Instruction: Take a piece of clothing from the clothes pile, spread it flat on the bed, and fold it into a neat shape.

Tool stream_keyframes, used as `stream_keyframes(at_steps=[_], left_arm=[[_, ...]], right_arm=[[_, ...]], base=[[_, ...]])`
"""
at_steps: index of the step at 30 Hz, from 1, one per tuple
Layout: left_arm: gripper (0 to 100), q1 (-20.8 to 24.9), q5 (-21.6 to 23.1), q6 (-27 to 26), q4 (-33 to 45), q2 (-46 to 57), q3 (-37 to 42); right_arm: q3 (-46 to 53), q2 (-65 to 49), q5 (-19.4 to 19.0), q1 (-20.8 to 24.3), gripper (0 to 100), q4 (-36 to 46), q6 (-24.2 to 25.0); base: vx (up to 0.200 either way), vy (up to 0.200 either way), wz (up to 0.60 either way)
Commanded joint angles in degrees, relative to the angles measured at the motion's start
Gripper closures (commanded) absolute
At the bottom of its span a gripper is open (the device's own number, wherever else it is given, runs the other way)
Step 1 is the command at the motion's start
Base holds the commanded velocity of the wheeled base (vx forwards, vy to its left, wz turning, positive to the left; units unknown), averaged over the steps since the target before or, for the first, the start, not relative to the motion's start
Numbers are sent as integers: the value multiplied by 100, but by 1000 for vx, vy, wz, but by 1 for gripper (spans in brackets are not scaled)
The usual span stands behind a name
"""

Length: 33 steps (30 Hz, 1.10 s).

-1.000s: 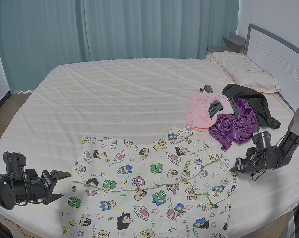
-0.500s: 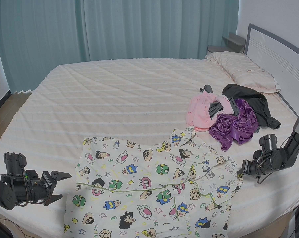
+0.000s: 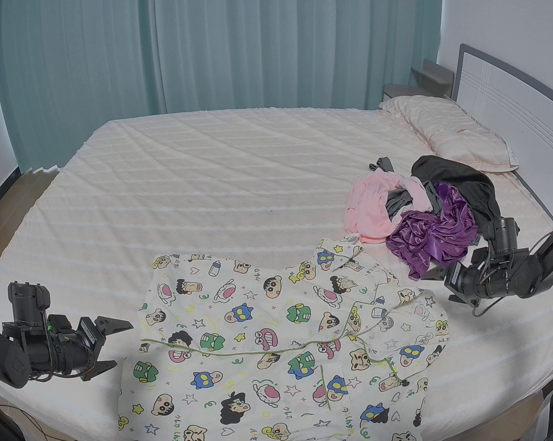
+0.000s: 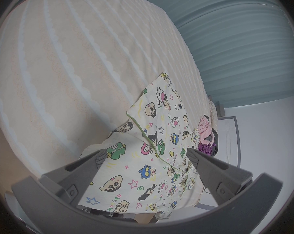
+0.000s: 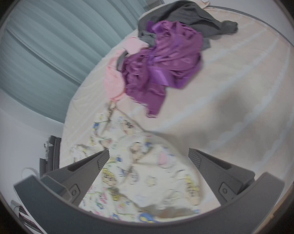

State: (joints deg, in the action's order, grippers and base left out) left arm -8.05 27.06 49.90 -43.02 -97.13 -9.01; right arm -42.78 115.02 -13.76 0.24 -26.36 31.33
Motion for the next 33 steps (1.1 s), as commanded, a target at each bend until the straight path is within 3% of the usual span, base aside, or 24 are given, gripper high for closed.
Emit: stream_keyframes(at_steps=[1,6,14,33], left_arm=[[0,31,1,20,-5,-25,4],[0,31,10,117,-5,-34,4],[0,31,10,196,-5,-34,40],[0,40,18,222,-5,-16,242]], right_arm=[[-864,3,5,837,0,140,734],[-2015,803,330,1417,0,201,1683],[-3632,1849,515,1786,0,711,2659],[-5557,2991,682,1821,0,1678,2764]], base=[[0,0,0],[0,0,0],[0,0,0],[0,0,0]])
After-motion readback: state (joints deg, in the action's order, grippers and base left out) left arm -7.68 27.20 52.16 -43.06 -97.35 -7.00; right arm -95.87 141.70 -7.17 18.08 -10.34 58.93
